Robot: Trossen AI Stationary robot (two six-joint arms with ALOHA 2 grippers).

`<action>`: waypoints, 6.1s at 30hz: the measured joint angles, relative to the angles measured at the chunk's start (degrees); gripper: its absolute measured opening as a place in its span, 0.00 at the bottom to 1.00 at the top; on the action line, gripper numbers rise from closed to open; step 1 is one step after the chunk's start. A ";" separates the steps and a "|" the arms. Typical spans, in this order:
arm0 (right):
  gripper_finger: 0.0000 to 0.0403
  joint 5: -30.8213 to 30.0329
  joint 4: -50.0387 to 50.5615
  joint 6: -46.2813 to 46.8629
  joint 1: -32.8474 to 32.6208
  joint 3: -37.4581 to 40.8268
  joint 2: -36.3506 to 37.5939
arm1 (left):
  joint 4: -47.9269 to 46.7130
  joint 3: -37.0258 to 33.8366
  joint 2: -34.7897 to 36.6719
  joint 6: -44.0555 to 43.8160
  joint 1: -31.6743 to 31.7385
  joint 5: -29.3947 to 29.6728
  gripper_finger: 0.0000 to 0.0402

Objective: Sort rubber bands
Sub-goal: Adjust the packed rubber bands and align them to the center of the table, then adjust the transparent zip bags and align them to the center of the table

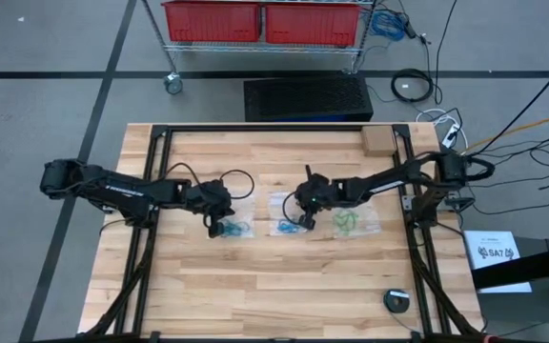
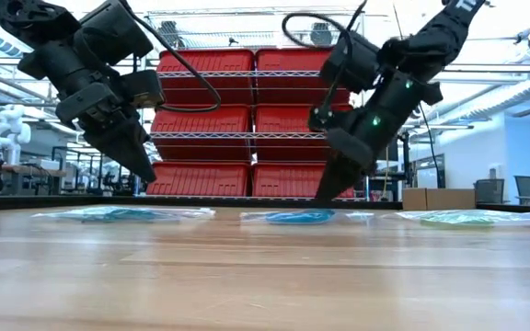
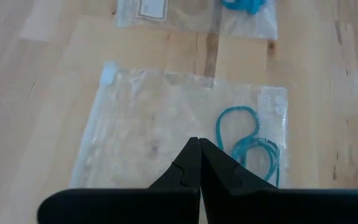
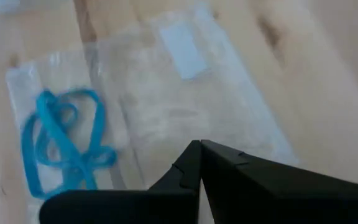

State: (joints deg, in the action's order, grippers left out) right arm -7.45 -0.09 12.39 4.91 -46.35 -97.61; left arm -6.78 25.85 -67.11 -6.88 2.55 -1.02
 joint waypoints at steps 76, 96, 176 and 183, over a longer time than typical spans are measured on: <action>0.49 -31.00 9.40 9.57 -13.10 -13.16 -15.61 | -1.34 0.00 0.02 -0.30 0.00 5.57 0.00; 0.21 -26.66 23.79 7.78 -15.35 -19.16 -13.08 | -1.64 0.00 0.02 -0.26 0.00 5.60 0.00; 0.50 4.88 51.90 1.43 -11.52 -37.55 -16.16 | -3.04 -0.04 0.02 -0.30 0.00 5.64 0.00; 0.41 -3.05 58.11 -3.14 -10.38 -36.29 -16.10 | -2.87 -0.04 0.02 -0.30 0.00 6.16 0.00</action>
State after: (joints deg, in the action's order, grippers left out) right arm -10.50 58.02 9.25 -5.47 -82.63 -113.71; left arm -9.65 25.80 -67.09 -7.18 2.55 5.15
